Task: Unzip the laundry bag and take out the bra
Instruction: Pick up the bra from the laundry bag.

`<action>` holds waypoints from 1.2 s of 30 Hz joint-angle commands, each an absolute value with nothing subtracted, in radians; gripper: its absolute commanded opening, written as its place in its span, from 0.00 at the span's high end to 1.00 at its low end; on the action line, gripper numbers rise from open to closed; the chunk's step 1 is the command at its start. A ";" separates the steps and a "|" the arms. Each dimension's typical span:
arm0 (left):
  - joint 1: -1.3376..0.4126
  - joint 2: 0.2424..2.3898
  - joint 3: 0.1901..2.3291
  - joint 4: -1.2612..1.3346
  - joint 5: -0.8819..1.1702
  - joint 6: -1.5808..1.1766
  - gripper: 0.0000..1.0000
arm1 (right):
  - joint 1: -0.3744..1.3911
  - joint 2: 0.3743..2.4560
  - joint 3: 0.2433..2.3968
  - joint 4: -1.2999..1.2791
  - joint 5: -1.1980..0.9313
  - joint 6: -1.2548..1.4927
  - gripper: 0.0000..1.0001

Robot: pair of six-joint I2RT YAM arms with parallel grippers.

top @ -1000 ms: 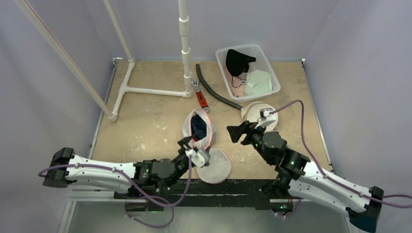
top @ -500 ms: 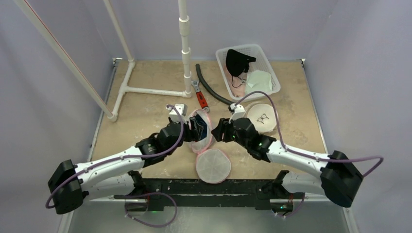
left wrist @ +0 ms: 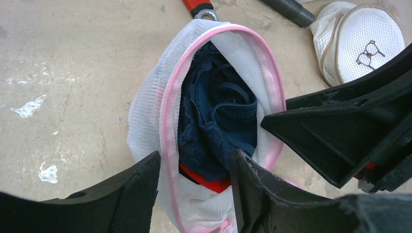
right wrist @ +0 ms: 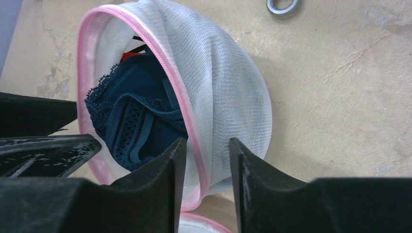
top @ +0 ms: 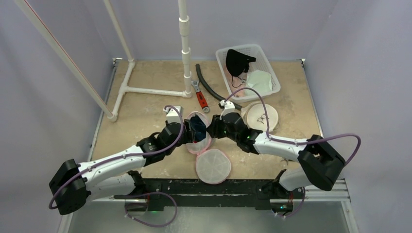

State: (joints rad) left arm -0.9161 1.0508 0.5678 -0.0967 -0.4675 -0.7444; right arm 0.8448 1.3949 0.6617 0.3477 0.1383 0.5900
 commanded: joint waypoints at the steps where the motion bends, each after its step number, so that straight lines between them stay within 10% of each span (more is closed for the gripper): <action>1: -0.909 1.000 0.556 -0.124 -0.506 -0.756 0.50 | 0.842 1.400 0.703 0.380 0.127 0.571 0.64; 7: -0.907 1.012 0.567 -0.150 -0.527 -0.727 0.76 | 0.842 1.335 0.746 0.310 0.192 0.531 0.98; 11: -0.908 1.013 0.580 -0.165 -0.540 -0.707 1.00 | 0.842 1.276 0.770 0.222 0.228 0.495 1.00; 34: -0.907 0.850 0.493 -0.195 -0.491 -0.814 1.00 | 0.843 1.089 0.647 0.073 0.311 0.499 1.00; 36: -0.907 0.846 0.491 -0.175 -0.471 -0.810 1.00 | 0.843 1.071 0.647 0.054 0.319 0.500 0.85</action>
State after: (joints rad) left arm -0.9115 0.8623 0.5087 -0.2489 -0.5259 -0.7700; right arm 0.8448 1.1217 0.6598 0.0589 0.2806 0.4736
